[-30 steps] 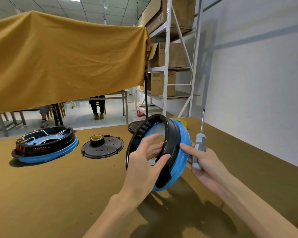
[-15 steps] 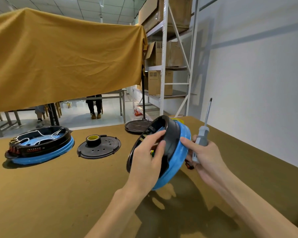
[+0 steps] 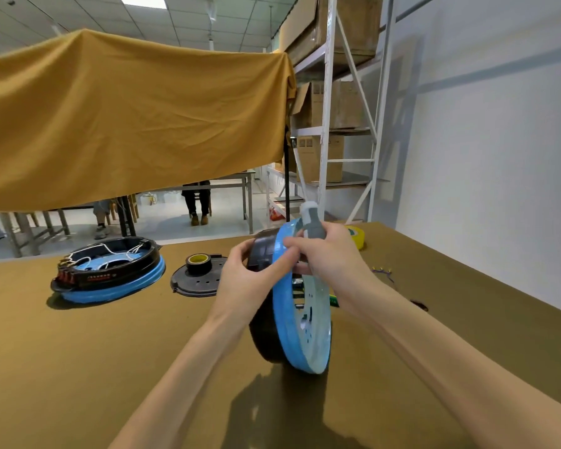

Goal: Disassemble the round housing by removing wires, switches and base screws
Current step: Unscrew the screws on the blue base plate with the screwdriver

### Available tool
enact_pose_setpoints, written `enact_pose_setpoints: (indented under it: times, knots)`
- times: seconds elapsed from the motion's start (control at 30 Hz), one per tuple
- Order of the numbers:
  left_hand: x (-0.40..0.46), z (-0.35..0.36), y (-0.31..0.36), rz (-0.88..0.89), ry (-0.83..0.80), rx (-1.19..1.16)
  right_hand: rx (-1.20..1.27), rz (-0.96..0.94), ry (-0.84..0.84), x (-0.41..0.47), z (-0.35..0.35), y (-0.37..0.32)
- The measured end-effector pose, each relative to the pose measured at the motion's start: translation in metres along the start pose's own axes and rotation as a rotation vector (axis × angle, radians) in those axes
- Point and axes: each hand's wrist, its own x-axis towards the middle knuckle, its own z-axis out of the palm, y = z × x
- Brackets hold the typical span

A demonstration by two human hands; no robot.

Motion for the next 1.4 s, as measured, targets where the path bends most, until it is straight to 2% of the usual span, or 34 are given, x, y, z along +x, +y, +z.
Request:
enact_pose_setpoints:
  times: [0.1,0.23,0.37,0.53,0.8,0.87,0.97,1.17,1.3,1.4]
  knots:
    - [0.003,-0.03,0.006,-0.082,-0.077,0.13,0.034,0.071,-0.114,0.004,0.011,-0.009]
    - [0.013,-0.065,0.007,-0.257,-0.119,-0.047,0.041,0.134,-0.318,0.002,0.024,-0.008]
    - [0.017,-0.082,-0.006,-0.381,-0.19,-0.138,-0.107,0.088,-0.253,-0.004,0.018,0.012]
    - [0.02,-0.083,-0.032,-0.508,-0.183,-0.156,-0.266,0.043,-0.24,-0.009,-0.019,0.028]
    - [0.014,-0.051,-0.077,-0.636,-0.171,-0.369,-0.46,0.162,-0.29,-0.011,-0.071,0.026]
    - [0.014,-0.046,-0.086,-0.636,-0.152,-0.422,-0.499,0.119,-0.263,-0.009,-0.073,0.028]
    - [0.014,-0.042,-0.092,-0.624,-0.149,-0.43,-0.415,0.009,-0.197,-0.004,-0.07,0.03]
    - [0.01,-0.042,-0.098,-0.704,-0.163,-0.482,-0.273,-0.267,0.046,0.016,-0.047,0.038]
    - [0.009,-0.042,-0.101,-0.722,-0.164,-0.506,-0.286,-0.411,0.093,0.031,-0.03,0.046]
    - [0.01,-0.042,-0.101,-0.729,-0.166,-0.524,-0.312,-0.437,0.099,0.043,-0.023,0.049]
